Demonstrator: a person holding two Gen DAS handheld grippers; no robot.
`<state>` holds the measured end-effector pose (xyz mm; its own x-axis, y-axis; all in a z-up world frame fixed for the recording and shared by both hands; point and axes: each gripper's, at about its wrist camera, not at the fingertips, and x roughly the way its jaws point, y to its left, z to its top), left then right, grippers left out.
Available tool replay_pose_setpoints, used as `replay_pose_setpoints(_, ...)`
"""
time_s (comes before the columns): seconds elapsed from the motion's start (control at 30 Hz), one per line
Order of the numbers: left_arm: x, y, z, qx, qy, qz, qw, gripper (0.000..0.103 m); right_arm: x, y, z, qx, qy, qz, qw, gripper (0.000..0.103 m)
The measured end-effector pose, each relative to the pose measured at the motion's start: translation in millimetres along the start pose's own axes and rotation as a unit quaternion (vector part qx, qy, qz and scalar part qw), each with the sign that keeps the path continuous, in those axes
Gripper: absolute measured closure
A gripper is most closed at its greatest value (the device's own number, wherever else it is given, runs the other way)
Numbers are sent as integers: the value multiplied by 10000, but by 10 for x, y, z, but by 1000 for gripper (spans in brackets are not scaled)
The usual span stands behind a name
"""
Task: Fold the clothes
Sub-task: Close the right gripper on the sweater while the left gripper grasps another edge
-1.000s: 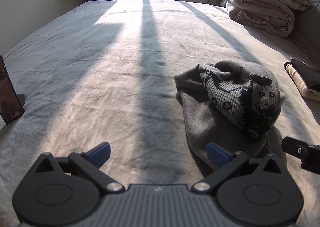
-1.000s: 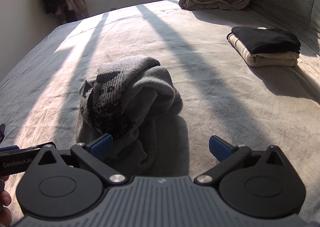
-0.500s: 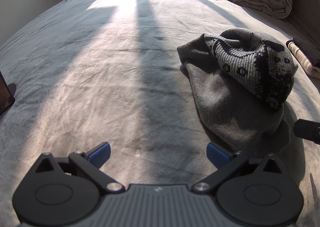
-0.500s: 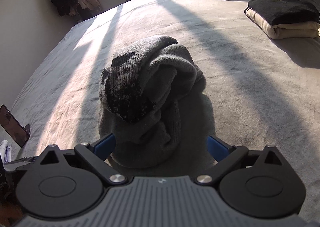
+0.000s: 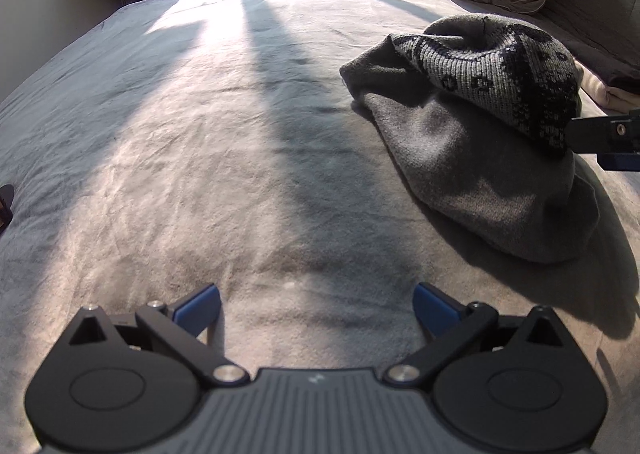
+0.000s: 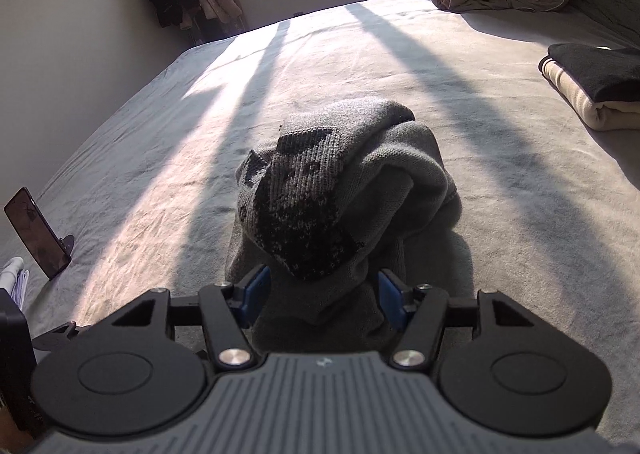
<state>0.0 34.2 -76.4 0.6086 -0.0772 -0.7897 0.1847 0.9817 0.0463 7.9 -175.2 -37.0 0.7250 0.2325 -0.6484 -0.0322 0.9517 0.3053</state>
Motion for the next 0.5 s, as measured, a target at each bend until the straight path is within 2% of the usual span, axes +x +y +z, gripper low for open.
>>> replay_pose_setpoints(0.2,-12,5,75,-73,77,-152,9998,1,168,114,71,-173,-129,113,9997,58)
replay_pose_setpoints(0.23,-15,10,97,-127,71,-232,9996,1,184,120,83,-195,-154,86,9997,65)
replay_pose_setpoints(0.27,-17,17,122,-203,57,-351,9992,1,192,119,96,-201,-183,86,9996,78)
replay_pose_setpoints(0.3,-18,26,154,-305,40,-517,9982,1,194,101,111,-161,-216,131,9996,83)
replay_pose_setpoints(0.4,-14,43,256,-621,-29,-939,9936,6,145,20,159,34,-403,317,9987,89)
replay_pose_setpoints(0.5,16,11,369,-897,-148,-1300,9873,13,29,-60,221,138,-657,329,9972,92)
